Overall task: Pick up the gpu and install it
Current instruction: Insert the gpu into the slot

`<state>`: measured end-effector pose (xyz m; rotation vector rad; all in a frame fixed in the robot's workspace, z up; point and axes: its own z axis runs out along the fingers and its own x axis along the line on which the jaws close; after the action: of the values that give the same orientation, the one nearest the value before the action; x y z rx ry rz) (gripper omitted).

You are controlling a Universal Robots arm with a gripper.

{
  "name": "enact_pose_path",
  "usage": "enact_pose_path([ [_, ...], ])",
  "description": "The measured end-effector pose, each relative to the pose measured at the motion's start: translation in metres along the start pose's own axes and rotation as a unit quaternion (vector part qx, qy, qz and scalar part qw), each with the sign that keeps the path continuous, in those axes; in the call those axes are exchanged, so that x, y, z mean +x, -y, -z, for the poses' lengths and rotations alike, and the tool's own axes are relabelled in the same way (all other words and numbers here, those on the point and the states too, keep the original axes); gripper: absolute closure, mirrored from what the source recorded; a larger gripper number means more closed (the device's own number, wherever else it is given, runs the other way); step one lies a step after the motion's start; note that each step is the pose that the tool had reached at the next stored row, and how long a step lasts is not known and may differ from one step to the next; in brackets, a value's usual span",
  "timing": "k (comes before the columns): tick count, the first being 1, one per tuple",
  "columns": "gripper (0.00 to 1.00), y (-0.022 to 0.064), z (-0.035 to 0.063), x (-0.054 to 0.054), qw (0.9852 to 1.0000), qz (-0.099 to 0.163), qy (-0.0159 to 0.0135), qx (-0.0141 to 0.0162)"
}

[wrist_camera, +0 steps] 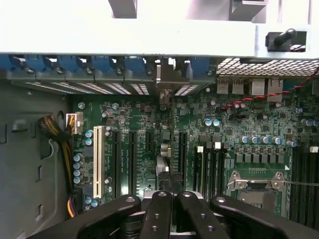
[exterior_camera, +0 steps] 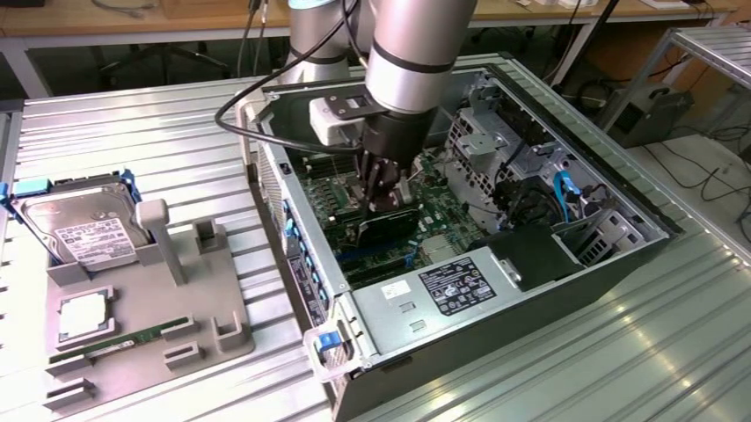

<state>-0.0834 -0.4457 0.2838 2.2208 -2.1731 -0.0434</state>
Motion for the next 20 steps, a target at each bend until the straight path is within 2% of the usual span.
enact_pose_path([
  [4, 0.89, 0.0001, -0.0022, -0.0055, 1.0, 0.0, 0.0001, 0.0001],
  [12, 0.89, -0.0002, -0.0078, -0.0057, 1.0, 0.001, -0.0004, 0.0],
  [20, 0.89, -0.0002, -0.0087, -0.0046, 1.0, 0.003, -0.0016, 0.0001],
])
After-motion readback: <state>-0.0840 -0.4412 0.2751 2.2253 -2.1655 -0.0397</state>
